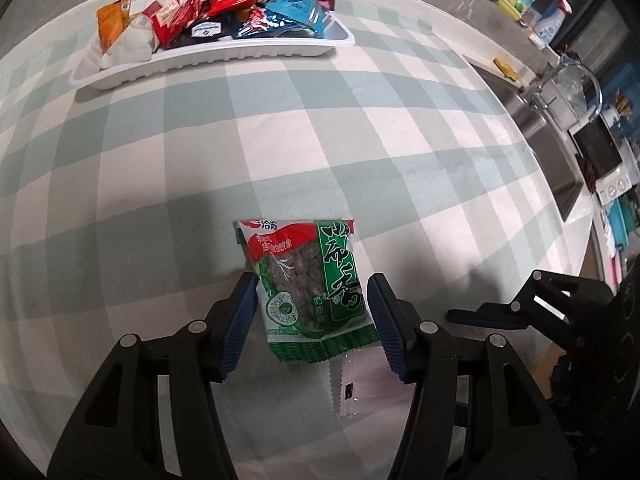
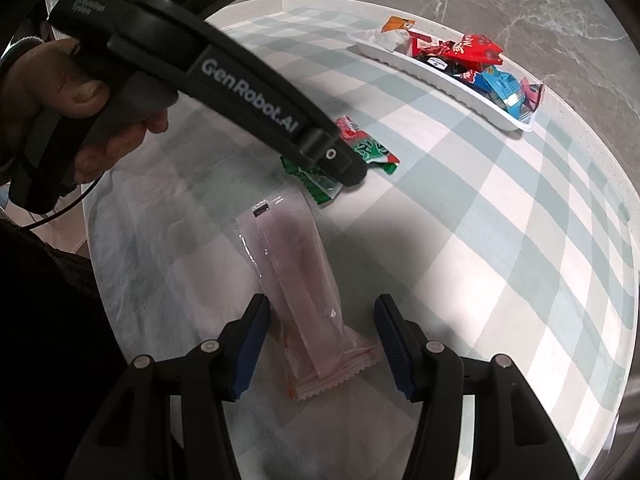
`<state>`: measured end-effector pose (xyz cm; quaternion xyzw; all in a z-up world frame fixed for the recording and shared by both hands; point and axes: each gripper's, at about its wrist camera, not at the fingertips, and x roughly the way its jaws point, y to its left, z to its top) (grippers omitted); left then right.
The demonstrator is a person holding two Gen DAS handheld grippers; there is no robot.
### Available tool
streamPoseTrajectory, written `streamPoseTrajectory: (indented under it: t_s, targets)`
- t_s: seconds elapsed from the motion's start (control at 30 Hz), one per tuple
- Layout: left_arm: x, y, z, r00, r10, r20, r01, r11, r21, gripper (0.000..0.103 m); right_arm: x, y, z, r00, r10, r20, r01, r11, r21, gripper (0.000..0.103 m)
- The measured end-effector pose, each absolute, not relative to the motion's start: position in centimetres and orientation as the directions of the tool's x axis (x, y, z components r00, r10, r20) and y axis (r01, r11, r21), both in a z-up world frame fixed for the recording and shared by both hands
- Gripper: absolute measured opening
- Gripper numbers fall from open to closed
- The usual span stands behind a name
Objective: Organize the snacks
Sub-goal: 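Grasp the green snack bag with left tool while right tool grasps the pink stick pack, then carry the green bag and pink stick pack over the white tray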
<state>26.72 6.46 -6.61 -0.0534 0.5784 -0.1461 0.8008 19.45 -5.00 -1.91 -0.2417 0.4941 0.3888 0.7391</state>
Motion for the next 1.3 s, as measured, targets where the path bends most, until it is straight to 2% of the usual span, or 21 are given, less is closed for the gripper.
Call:
streamPoseTrajectory:
  t_s: [0.1,0.13,0.2,0.6,0.93,1.1,1.2,1.3]
  targets:
    - [26.6,6.1,-6.6,0.306,-0.271,-0.913,0.197,0.956,-0.217,0.047,19.4,-4.8,-1.8,0.202,0.345,-0.917,-0.823,0.567,0.032,0.045]
    - [26.5,6.0,-6.6,0.31,-0.276,-0.91,0.2,0.954,-0.221,0.041,19.3,-4.8,-1.8,0.2,0.347,-0.916,-0.824,0.565,0.034,0.04]
    - [26.4,6.2,-6.7,0.316,-0.279,-0.907,0.197,0.954,-0.225,0.032,19.2,-4.7,-1.7,0.195,0.352,-0.915,-0.828,0.559,0.039,0.036]
    - [26.0,8.0,-6.2,0.344,-0.344,-0.874,0.154,0.939,-0.309,0.028,20.0,-6.6,-1.0,0.147,0.414,-0.898,-0.779,0.608,0.153,0.031]
    - [26.0,8.7,-6.1,0.338,-0.33,-0.881,0.161,0.943,-0.292,0.027,20.8,-7.7,-0.4,0.149,0.433,-0.889,-0.741,0.644,0.19,0.031]
    - [26.2,8.0,-6.6,0.323,-0.288,-0.901,0.21,0.951,-0.229,0.031,20.4,-7.1,-0.8,0.167,0.4,-0.901,-0.758,0.637,0.142,0.032]
    - [26.3,7.5,-6.6,0.33,-0.24,-0.913,0.24,0.957,-0.165,0.054,20.5,-6.6,-0.9,0.179,0.387,-0.904,-0.767,0.631,0.118,0.033]
    - [26.6,7.2,-6.6,0.333,-0.216,-0.918,0.271,0.954,-0.127,0.054,20.6,-6.2,-1.0,0.195,0.372,-0.908,-0.777,0.623,0.088,0.035]
